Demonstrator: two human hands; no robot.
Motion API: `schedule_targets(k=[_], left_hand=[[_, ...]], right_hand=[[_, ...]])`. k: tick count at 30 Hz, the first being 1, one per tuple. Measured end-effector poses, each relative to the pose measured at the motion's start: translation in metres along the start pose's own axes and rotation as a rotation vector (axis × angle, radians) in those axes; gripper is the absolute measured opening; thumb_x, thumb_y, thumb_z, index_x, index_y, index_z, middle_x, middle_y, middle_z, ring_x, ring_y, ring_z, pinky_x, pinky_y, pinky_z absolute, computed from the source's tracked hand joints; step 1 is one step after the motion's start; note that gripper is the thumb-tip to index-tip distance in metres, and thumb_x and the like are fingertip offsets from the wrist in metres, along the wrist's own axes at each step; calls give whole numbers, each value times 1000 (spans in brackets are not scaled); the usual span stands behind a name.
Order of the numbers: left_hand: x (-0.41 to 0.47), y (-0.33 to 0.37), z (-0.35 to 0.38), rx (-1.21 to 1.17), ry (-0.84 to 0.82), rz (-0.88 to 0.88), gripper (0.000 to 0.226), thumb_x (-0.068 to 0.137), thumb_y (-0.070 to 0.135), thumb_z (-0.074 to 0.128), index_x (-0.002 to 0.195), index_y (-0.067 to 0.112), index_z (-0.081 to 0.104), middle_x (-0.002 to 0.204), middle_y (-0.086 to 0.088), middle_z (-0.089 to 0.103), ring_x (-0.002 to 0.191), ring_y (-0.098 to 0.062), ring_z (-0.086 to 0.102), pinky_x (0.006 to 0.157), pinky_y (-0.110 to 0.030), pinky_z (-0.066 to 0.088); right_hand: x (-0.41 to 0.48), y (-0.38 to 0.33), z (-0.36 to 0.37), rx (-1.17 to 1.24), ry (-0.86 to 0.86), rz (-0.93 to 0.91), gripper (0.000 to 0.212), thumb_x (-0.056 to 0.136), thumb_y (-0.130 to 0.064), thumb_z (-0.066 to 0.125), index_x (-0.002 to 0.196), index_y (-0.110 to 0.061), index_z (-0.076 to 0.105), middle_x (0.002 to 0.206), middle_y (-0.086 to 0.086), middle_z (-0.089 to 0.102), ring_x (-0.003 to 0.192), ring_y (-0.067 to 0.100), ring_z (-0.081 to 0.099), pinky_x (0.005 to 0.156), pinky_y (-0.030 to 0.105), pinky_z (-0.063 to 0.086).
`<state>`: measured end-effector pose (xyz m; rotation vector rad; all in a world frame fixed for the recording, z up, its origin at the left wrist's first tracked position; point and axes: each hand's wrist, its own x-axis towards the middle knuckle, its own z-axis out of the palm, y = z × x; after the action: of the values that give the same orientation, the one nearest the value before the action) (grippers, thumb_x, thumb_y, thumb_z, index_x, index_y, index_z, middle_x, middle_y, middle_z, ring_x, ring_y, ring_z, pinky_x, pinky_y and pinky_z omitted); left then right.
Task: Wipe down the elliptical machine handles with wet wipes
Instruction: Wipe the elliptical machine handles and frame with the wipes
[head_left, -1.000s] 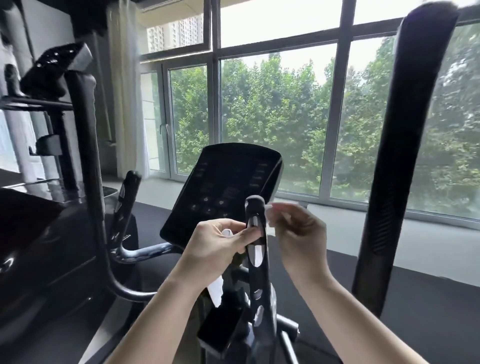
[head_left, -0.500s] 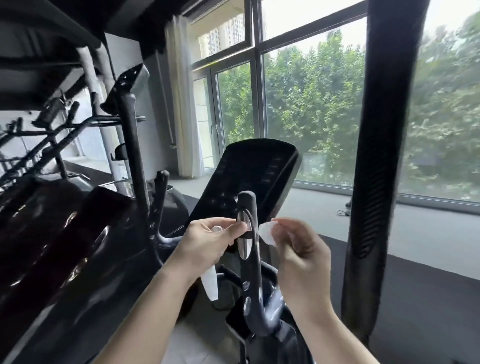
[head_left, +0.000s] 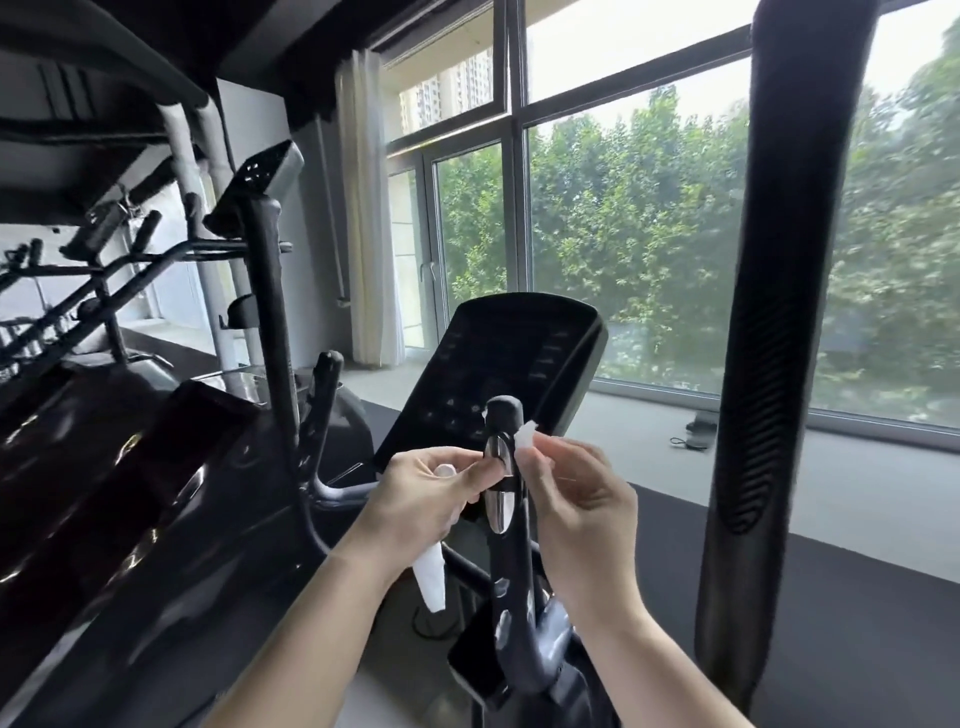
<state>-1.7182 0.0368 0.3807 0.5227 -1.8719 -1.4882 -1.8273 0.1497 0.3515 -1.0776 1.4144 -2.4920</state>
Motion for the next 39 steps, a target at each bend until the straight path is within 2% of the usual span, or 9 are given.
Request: schedule_targets(k=[4, 8, 18, 21, 26, 29, 32, 35, 39], left_hand=[[2, -3, -3, 5, -23, 47, 36, 70, 50, 83, 91, 20, 83, 51, 3, 32, 45, -9, 27, 44, -18, 25], [3, -4, -4, -3, -40, 99, 25, 76, 45, 83, 84, 22, 82, 48, 5, 40, 43, -8, 30, 47, -18, 27], [7, -11, -9, -70, -80, 182, 20, 81, 37, 85, 81, 18, 81, 46, 10, 41, 44, -8, 28, 43, -16, 23], [9, -16, -12, -113, -129, 227, 20, 80, 36, 85, 79, 16, 80, 45, 9, 40, 41, -8, 24, 41, -18, 19], [14, -25, -17, -145, -196, 250, 20, 81, 37, 84, 87, 20, 77, 44, 13, 50, 38, -5, 34, 42, -16, 29], [20, -32, -19, -186, -225, 266, 18, 79, 45, 86, 89, 33, 79, 64, -14, 68, 53, -15, 50, 56, -28, 41], [21, -37, -19, -252, -242, 246, 17, 78, 47, 87, 90, 40, 77, 62, -19, 54, 53, -19, 32, 53, -35, 26], [22, -37, -19, -285, -251, 244, 13, 80, 40, 87, 85, 31, 79, 54, -6, 39, 46, -15, 23, 46, -27, 19], [24, -38, -20, -287, -265, 214, 16, 79, 35, 88, 87, 25, 78, 48, 7, 27, 43, -11, 16, 42, -22, 14]], right_hand=[[16, 0, 10, 9, 27, -31, 3, 91, -11, 77, 93, -10, 79, 85, 4, 80, 81, 20, 77, 76, 27, 60], [41, -15, 27, -51, 28, -120, 6, 89, -8, 79, 88, -14, 79, 82, -1, 79, 77, 7, 74, 73, 16, 54], [23, -10, 0, -556, -35, -297, 14, 94, -7, 73, 93, -20, 79, 92, -2, 76, 84, 15, 73, 76, 27, 56], [26, -32, 5, -685, -54, -401, 20, 94, -7, 74, 93, -27, 77, 93, -11, 72, 84, 8, 70, 73, 16, 51], [37, -66, 36, -1052, -302, -748, 14, 94, -2, 74, 98, -13, 81, 100, -6, 73, 93, 11, 65, 79, 20, 49], [45, -63, 50, -1272, -588, -912, 17, 94, -10, 64, 92, -14, 81, 96, -7, 77, 87, 19, 61, 77, 32, 49], [54, -68, 65, -1560, -845, -856, 17, 86, -33, 63, 80, -24, 76, 85, -16, 73, 87, 14, 51, 80, 32, 37], [63, -77, 76, -1730, -921, -765, 13, 79, -16, 82, 75, -27, 74, 73, -17, 67, 85, 10, 42, 78, 32, 27], [72, -87, 80, -1766, -979, -698, 21, 80, -5, 76, 77, -25, 75, 76, -17, 68, 86, 8, 34, 79, 34, 28]])
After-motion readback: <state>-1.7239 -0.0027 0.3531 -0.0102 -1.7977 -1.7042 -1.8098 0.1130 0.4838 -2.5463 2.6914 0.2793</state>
